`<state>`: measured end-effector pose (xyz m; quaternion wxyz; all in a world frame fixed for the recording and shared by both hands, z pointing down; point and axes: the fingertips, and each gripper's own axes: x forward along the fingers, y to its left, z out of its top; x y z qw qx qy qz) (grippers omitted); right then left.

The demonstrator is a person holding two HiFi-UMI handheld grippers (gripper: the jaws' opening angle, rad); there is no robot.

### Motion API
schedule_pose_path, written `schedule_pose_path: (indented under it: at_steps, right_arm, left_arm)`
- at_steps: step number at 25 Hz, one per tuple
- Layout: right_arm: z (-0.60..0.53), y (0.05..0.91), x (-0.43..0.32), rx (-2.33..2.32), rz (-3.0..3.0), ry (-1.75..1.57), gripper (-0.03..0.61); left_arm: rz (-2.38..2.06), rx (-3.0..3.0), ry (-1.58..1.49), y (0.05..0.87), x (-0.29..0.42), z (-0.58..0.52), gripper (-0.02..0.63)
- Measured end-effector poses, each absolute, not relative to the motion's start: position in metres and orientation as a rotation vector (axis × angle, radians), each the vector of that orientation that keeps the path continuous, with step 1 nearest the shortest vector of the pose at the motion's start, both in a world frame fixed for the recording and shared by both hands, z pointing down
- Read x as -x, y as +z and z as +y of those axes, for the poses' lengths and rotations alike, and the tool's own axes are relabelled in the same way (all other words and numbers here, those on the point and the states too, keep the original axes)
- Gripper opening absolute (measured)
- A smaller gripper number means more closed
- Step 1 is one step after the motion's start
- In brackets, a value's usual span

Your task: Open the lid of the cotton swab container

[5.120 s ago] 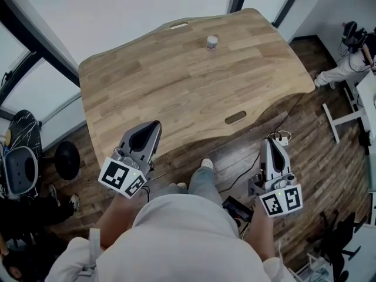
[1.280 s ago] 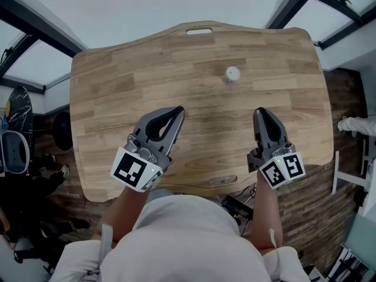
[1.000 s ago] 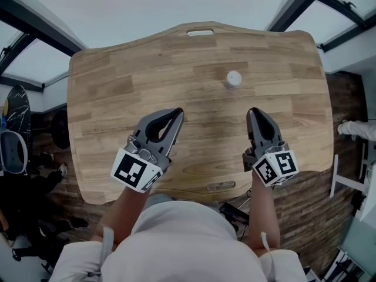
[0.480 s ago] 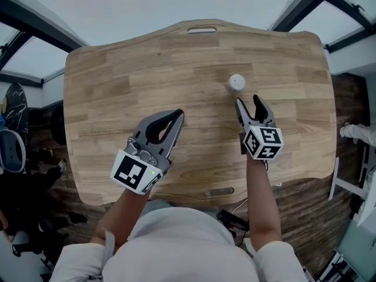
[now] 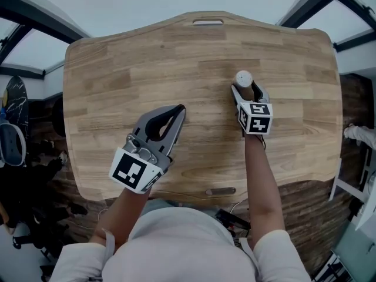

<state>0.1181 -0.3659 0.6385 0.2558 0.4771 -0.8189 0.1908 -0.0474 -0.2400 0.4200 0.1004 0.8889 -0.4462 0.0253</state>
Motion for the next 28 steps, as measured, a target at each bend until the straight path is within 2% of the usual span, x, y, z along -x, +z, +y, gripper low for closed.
schedule_pose_path:
  at_steps: [14, 28]
  right_arm:
    - [-0.375, 0.647, -0.112, -1.250, -2.191, 0.433, 0.268]
    - [-0.306, 0.579, -0.102, -1.032, -2.329, 0.391, 0.261]
  left_arm:
    - [-1.323, -2.617, 0.085, 0.422, 0.054, -0.241, 0.014]
    - [-1.199, -2.702, 0.104, 0.406, 0.041, -0.217, 0.014]
